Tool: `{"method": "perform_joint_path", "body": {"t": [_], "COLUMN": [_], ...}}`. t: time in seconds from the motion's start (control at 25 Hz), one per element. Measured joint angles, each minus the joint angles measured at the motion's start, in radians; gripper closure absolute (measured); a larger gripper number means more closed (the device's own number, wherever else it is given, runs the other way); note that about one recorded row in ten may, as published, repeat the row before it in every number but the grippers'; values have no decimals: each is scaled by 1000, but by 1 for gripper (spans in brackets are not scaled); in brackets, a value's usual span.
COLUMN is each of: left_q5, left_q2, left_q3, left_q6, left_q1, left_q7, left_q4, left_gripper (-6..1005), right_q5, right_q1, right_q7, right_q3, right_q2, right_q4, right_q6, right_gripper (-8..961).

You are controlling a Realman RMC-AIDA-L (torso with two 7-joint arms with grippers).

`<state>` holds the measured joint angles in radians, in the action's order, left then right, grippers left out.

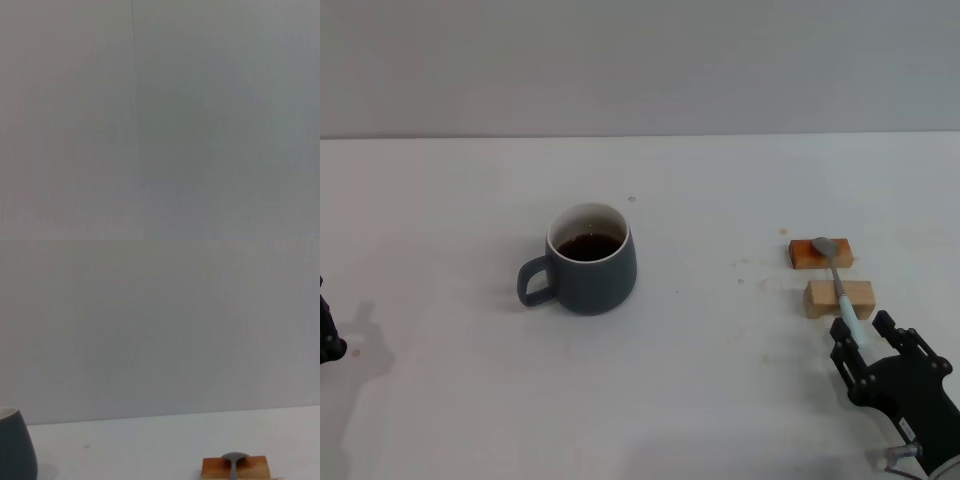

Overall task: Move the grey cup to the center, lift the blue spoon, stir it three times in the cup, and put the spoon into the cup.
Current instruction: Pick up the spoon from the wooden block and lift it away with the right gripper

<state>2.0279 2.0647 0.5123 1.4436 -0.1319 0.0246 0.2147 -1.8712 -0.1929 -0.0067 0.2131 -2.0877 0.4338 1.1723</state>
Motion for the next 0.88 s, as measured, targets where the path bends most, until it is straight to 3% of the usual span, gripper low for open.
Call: {"method": "perform_joint_path", "body": {"t": [0.56,0.88], "left_q5": [0,0], "left_q2": [0,0], "left_q3": [0,0], "left_q6": [0,0], "left_q1": [0,-1], "left_q7": [0,4], "left_q4": [-1,-6], "left_gripper": [1000,1000], "right_q5": [0,0], "right_q1": [-1,-2], "right_q7": [1,2], "right_q3": [0,0], "right_q2": [0,0], "right_q4": [2,3], "right_q6": [-4,-4], "right_gripper": [530,634]}}
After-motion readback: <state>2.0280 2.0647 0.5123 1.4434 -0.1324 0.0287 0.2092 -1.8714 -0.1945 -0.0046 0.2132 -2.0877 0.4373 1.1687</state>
